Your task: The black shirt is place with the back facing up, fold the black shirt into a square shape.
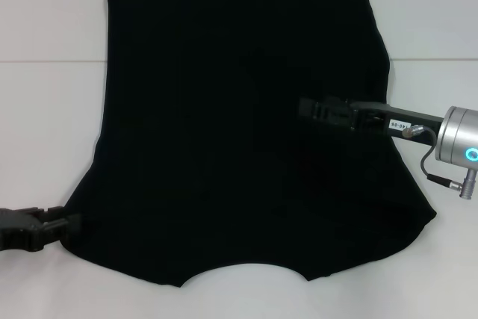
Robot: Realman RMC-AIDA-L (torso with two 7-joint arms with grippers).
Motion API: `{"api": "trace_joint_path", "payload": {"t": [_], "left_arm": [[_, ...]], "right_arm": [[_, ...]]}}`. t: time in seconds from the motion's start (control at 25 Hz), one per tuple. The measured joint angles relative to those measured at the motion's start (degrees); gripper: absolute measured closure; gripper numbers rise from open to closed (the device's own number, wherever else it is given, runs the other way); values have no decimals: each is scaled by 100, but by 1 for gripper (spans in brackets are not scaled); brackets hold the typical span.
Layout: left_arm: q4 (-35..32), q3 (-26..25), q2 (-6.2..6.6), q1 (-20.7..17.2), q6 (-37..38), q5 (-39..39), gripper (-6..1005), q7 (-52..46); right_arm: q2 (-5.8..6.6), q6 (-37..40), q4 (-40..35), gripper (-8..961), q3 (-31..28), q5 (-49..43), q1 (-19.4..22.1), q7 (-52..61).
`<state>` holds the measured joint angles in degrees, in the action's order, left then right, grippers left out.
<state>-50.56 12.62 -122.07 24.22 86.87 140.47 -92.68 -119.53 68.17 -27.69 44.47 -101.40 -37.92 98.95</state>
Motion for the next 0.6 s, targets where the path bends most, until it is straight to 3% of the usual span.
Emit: {"api": "trace_joint_path", "payload": {"t": [0.32,0.6], "left_arm": [[15,9,8,39,-123,10,635,-76],[14,27,8,73,-116,-22,904,-75]], "right_arm": [[27,18,10,98,0,-4,33,19],[221,150,33,99,50,-83,179,451]]}}
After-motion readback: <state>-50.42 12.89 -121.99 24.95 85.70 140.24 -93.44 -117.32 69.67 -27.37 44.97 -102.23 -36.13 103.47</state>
